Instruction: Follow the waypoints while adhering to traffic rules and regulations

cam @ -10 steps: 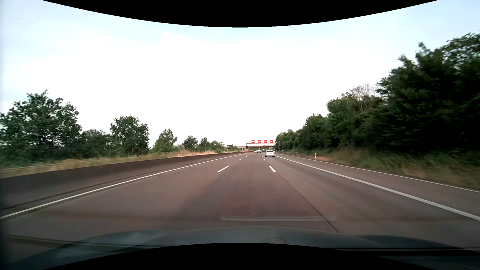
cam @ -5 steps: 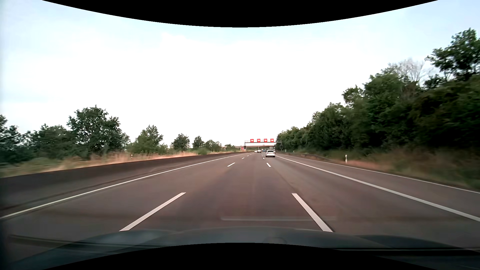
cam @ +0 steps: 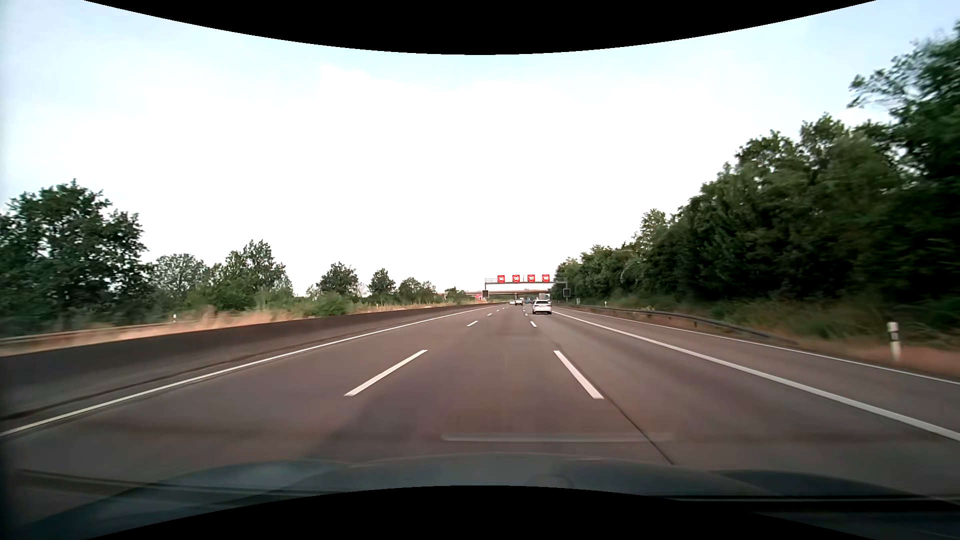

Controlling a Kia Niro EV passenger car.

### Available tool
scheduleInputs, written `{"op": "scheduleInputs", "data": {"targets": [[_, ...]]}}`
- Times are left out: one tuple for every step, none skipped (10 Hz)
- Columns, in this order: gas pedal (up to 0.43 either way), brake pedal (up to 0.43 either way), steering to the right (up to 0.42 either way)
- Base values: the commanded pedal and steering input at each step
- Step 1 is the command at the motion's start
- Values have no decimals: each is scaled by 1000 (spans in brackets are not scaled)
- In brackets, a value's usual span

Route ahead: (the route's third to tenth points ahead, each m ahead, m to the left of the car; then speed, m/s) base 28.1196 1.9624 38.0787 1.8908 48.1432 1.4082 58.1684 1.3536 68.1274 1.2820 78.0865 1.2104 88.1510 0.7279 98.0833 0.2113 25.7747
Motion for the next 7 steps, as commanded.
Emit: {"op": "scheduleInputs", "data": {"targets": [[189, 0, -1], [189, 0, -1], [189, 0, -1], [189, 0, -1], [189, 0, -1], [189, 0, -2], [189, 0, -3]]}}
